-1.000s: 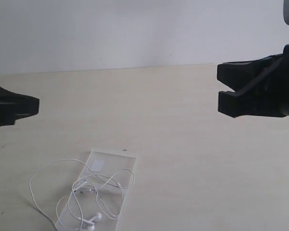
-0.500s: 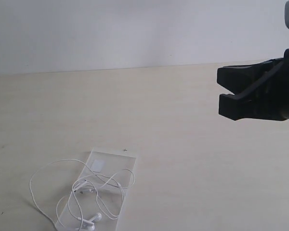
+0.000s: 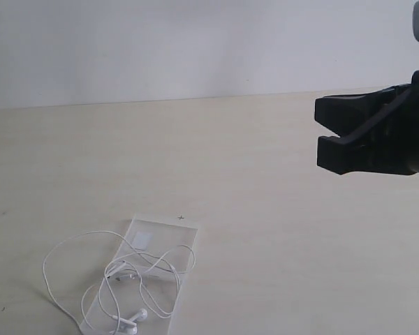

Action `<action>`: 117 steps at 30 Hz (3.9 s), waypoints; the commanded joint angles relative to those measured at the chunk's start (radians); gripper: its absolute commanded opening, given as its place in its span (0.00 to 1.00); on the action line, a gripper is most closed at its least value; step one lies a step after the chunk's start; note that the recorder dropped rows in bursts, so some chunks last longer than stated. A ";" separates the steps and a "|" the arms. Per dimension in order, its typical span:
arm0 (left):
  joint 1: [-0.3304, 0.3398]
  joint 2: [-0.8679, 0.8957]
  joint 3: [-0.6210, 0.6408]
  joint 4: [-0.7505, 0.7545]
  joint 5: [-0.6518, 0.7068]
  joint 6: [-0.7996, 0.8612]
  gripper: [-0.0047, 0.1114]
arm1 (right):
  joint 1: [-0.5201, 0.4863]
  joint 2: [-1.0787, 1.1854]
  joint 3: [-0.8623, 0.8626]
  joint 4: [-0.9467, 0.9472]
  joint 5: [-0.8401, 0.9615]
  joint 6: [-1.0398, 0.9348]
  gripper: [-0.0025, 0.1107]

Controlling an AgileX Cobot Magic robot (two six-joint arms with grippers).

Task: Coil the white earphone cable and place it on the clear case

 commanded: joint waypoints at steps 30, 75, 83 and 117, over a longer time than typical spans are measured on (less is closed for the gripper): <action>0.004 -0.067 0.193 0.292 -0.308 0.113 0.04 | -0.004 -0.003 0.002 0.012 -0.001 -0.001 0.02; 0.338 -0.181 0.410 0.738 -0.203 -0.323 0.04 | -0.004 -0.003 0.002 0.012 -0.001 -0.001 0.02; 0.338 -0.181 0.410 0.755 -0.102 -0.444 0.04 | -0.004 -0.003 0.002 0.012 -0.001 -0.001 0.02; 0.338 -0.181 0.410 0.758 -0.078 -0.489 0.04 | -0.079 -0.285 0.101 0.047 0.032 -0.133 0.02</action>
